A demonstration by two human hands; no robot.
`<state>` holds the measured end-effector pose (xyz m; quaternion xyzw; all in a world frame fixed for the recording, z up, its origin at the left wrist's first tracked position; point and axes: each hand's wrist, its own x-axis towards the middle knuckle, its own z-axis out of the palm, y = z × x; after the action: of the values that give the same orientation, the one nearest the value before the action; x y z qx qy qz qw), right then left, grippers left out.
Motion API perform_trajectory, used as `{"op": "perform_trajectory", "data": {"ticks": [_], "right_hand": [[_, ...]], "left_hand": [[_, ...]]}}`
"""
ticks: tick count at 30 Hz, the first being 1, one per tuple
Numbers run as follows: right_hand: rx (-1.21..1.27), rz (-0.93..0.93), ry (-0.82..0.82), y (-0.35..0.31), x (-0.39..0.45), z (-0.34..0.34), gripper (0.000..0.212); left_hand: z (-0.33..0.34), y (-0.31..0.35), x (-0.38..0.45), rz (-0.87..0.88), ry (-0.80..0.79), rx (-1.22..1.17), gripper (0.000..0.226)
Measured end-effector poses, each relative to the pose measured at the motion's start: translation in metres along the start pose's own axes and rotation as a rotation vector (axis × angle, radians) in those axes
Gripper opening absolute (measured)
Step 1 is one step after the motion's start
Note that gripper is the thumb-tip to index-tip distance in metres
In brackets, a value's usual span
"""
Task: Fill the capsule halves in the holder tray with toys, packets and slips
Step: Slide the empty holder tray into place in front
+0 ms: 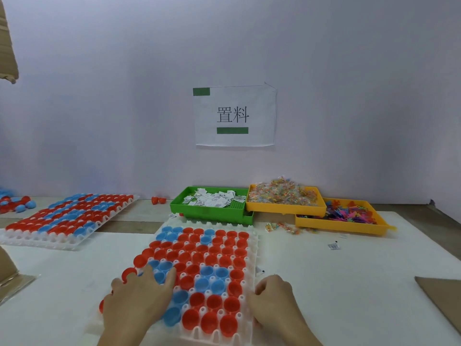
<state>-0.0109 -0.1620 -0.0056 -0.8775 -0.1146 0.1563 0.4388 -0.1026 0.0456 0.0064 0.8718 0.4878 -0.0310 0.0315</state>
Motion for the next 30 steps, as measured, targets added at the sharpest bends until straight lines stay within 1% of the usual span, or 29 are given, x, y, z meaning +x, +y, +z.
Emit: {"op": "perform_trajectory", "data": {"ticks": [6,10,15,20,23,26,28,30], "right_hand": [[-0.048,0.065,0.033,0.03,-0.01,-0.049,0.028],[-0.097,0.083,0.09,0.051,-0.018,-0.081,0.022],[-0.127,0.123,0.129,0.072,-0.019,-0.118,0.022],[-0.156,0.165,0.098,0.087,-0.02,-0.143,0.016],[-0.163,0.175,0.1,0.091,-0.019,-0.148,0.013],[-0.17,0.17,0.085,0.095,-0.017,-0.15,0.012],[-0.199,0.166,0.037,0.095,-0.016,-0.152,0.015],[-0.226,0.156,0.017,0.094,-0.016,-0.155,0.026]], "left_hand": [[-0.006,0.034,-0.04,0.135,-0.036,0.036,0.08],[-0.01,0.054,-0.063,0.222,-0.025,0.005,0.076],[-0.014,0.074,-0.083,0.333,-0.011,-0.088,0.068],[-0.016,0.082,-0.088,0.423,-0.02,-0.203,0.063],[-0.021,0.084,-0.088,0.422,-0.017,-0.278,0.058],[-0.022,0.083,-0.082,0.383,0.035,-0.341,0.054],[-0.019,0.082,-0.075,0.353,0.053,-0.379,0.055],[-0.014,0.079,-0.066,0.339,0.05,-0.38,0.06]]}}
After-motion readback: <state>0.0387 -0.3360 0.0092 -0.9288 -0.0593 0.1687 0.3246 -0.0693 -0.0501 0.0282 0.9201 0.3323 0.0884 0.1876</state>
